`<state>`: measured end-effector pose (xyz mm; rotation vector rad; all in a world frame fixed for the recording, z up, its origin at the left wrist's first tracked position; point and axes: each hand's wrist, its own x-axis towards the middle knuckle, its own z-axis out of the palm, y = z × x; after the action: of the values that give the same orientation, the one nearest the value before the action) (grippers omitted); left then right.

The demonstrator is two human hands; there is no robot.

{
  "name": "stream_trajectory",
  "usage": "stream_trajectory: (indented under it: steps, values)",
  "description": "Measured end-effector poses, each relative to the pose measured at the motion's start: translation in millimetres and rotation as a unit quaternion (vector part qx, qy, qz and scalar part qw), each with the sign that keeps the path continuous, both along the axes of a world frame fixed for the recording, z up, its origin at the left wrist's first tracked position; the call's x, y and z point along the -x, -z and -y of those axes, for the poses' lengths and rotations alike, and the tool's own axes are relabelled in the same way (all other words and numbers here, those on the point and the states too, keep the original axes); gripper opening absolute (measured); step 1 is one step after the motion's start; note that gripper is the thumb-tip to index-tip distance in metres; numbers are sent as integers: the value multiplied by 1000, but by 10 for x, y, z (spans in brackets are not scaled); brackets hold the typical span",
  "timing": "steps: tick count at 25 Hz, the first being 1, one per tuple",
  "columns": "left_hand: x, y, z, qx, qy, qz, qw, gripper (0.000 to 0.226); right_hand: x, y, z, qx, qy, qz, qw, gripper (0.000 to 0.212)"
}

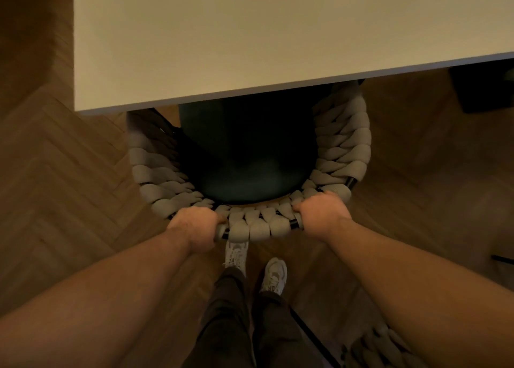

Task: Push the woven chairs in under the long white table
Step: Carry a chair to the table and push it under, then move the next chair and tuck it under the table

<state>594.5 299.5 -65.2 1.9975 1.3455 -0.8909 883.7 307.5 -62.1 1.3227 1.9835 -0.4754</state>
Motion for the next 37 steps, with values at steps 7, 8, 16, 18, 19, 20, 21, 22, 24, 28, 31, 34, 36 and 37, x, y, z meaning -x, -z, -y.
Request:
stream_trajectory:
  steps: [7,8,16,18,19,20,21,22,24,28,31,34,36,37]
  values:
    - [-17,17,-26,-4,-11,3,1000,48,2,24,-26,-5,8,10,1000,22]
    - [-28,6,-24,-8,-3,-7,1000,49,7,30,-21,-10,12,8,1000,24]
    - [-114,-169,-207,88,-16,-22,996,64,-85,-116,370,-89,126,-139,978,45]
    - [-119,-234,-330,139,-105,28,984,50,-124,-154,505,-113,191,-196,955,50]
    - [-139,-259,-359,157,-155,52,974,38,-139,-174,550,-120,219,-218,944,52]
    - [-171,-276,-393,154,-177,64,970,29,-155,-200,594,-122,244,-235,933,53]
    - [-211,-288,-432,134,-161,69,975,23,-167,-240,632,-123,266,-253,922,53]
    - [-264,-315,-449,112,-128,73,983,20,-163,-286,698,-124,293,-268,910,53]
    - [-423,-379,-470,67,-84,109,988,12,-147,-366,836,-133,346,-283,885,49]
    - [-740,-597,-499,38,-54,183,981,5,-158,-498,1191,-147,476,-257,828,40]
    - [-977,-699,-477,25,14,172,985,8,-275,-593,1625,-160,582,-205,771,38]
    - [-1240,-726,-362,33,58,159,985,8,-418,-667,2225,-182,674,-156,699,35]
    - [-1462,-739,-234,25,96,151,983,9,-499,-683,2646,-195,726,-126,647,34]
    - [-1603,-746,-147,26,127,143,981,8,-533,-670,2883,-201,754,-116,615,35]
